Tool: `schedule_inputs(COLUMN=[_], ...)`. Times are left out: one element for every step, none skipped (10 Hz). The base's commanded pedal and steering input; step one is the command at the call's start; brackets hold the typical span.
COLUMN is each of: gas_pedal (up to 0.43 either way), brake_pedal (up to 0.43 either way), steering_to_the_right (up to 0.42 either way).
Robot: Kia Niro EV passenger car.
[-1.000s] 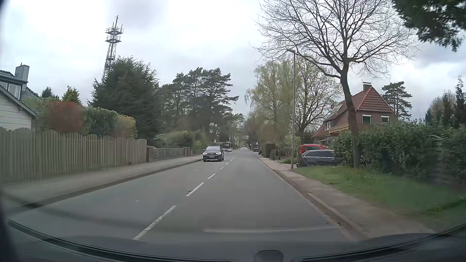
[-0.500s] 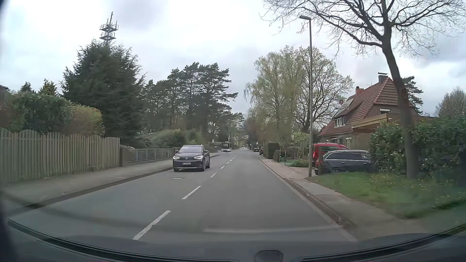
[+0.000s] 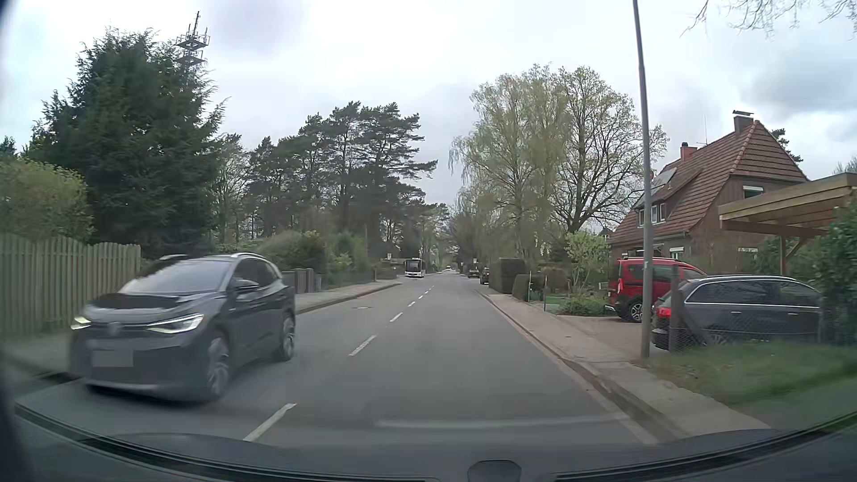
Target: Follow the waypoints while adhering to traffic rules and regulations
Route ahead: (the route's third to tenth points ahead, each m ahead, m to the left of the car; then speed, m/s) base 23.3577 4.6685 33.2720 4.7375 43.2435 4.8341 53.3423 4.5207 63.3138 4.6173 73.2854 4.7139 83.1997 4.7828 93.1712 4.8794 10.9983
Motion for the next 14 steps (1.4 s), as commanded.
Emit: schedule_inputs(gas_pedal=[0.177, 0.177, 0.177, 0.177, 0.177, 0.177, 0.177, 0.177, 0.177, 0.177, 0.177, 0.177, 0.177, 0.177], brake_pedal=[0.0, 0.0, 0.006, 0.006, 0.006, 0.0, 0.0, 0.006, 0.0, 0.0, 0.0, 0.0, 0.0, 0.006], steering_to_the_right=[0.0, 0.0, -0.001, -0.001, -0.001, -0.001, -0.001, -0.001, -0.001, -0.001, -0.001, -0.001, -0.002, -0.003])
